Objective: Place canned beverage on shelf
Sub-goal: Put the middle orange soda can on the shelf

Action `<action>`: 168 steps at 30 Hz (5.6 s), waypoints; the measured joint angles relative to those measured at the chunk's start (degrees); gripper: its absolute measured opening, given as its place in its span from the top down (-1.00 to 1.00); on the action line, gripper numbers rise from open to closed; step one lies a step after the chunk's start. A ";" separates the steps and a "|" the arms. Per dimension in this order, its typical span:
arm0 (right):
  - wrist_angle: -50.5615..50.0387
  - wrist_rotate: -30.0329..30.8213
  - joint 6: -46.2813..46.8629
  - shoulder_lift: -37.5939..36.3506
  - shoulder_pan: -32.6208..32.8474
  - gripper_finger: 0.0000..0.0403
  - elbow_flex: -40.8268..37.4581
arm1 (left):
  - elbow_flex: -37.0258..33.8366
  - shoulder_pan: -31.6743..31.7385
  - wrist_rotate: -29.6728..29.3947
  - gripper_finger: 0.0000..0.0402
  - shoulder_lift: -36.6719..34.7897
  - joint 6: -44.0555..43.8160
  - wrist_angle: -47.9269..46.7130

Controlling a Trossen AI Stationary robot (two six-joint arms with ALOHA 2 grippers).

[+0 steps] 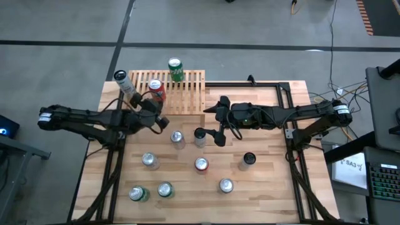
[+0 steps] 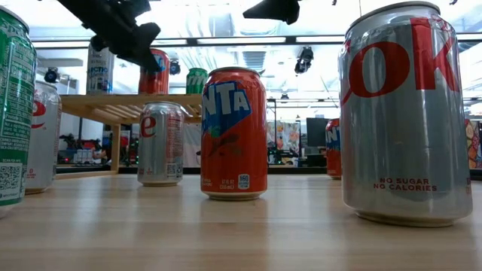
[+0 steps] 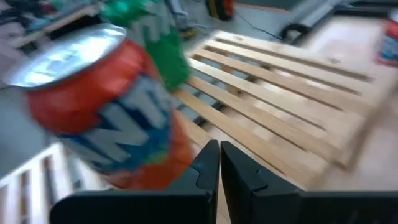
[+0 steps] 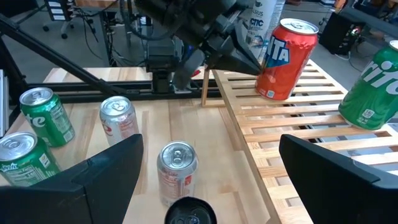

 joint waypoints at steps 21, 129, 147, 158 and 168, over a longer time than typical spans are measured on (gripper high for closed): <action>-1.22 -0.01 -0.34 0.00 0.01 -0.81 -0.02 | 0.00 6.67 -1.29 1.00 0.09 4.22 2.08; -1.14 0.04 1.70 0.00 -0.13 -0.81 -0.02 | 6.56 15.25 2.60 1.00 8.87 8.45 5.66; -1.20 0.03 1.70 0.00 -0.13 -0.81 -0.02 | 6.56 15.25 7.59 1.00 15.10 1.72 6.90; -1.25 0.02 1.70 0.00 -0.11 -0.81 -0.02 | 7.41 15.25 2.97 1.00 19.41 1.18 7.45; -1.29 0.02 1.70 0.00 -0.12 -0.81 -0.02 | 7.48 15.25 1.03 1.00 17.53 0.68 4.65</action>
